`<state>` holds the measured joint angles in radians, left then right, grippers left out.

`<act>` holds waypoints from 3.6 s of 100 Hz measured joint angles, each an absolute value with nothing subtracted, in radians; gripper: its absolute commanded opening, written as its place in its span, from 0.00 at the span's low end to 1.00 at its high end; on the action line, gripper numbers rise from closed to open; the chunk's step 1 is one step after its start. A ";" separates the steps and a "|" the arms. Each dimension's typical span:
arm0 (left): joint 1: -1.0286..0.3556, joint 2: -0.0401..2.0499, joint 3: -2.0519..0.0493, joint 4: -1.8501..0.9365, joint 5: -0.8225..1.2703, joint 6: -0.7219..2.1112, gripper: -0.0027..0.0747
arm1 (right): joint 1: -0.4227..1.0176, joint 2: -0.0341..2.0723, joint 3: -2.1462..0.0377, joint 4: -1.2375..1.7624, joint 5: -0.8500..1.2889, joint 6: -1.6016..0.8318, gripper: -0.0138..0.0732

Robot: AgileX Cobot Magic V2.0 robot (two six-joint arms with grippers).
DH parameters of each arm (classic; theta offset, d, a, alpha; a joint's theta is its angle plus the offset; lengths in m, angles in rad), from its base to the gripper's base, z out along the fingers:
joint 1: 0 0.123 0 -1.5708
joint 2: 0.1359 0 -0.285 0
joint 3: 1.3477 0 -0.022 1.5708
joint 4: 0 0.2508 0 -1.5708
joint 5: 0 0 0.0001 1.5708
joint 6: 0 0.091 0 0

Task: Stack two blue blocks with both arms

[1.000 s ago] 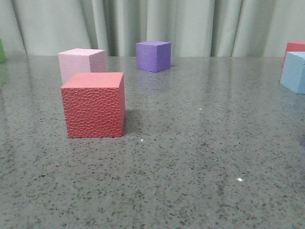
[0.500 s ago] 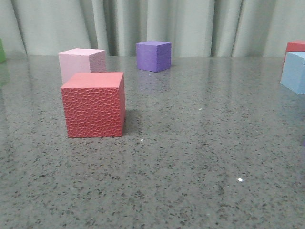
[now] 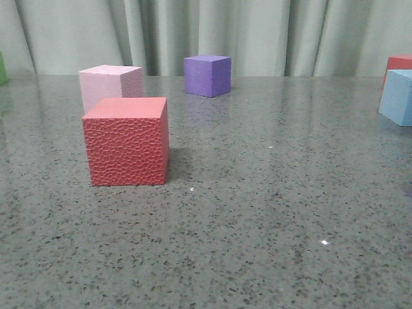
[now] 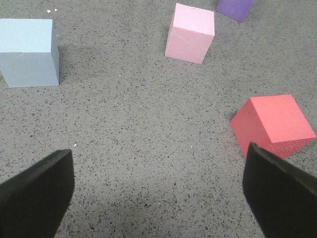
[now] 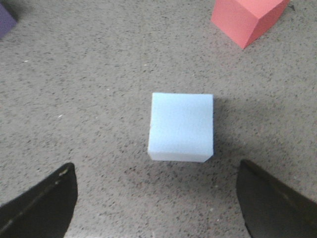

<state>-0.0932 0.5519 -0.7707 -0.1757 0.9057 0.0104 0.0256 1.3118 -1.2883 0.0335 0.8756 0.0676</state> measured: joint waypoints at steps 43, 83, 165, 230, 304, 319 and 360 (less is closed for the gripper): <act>-0.093 0.552 -0.771 -0.176 0.906 0.010 0.89 | 0.026 1.529 -1.411 -0.020 0.909 0.068 0.90; -0.093 0.552 -0.771 -0.176 0.906 0.010 0.89 | 0.004 1.624 -1.411 -0.028 0.910 0.069 0.90; -0.093 0.552 -0.771 -0.176 0.910 0.010 0.89 | 0.003 1.766 -1.413 -0.015 0.870 0.069 0.90; -0.093 0.552 -0.771 -0.176 0.910 0.010 0.89 | 0.003 1.768 -1.459 0.027 0.918 0.072 0.58; -0.093 0.552 -0.771 -0.176 0.915 0.010 0.89 | 0.280 1.770 -1.765 0.105 1.154 0.217 0.58; -0.093 0.552 -0.771 -0.176 0.915 0.010 0.89 | 0.352 1.787 -1.767 0.085 1.141 0.288 0.58; -0.093 0.552 -0.771 -0.176 0.917 0.010 0.89 | 0.507 1.976 -1.963 0.038 1.163 0.415 0.57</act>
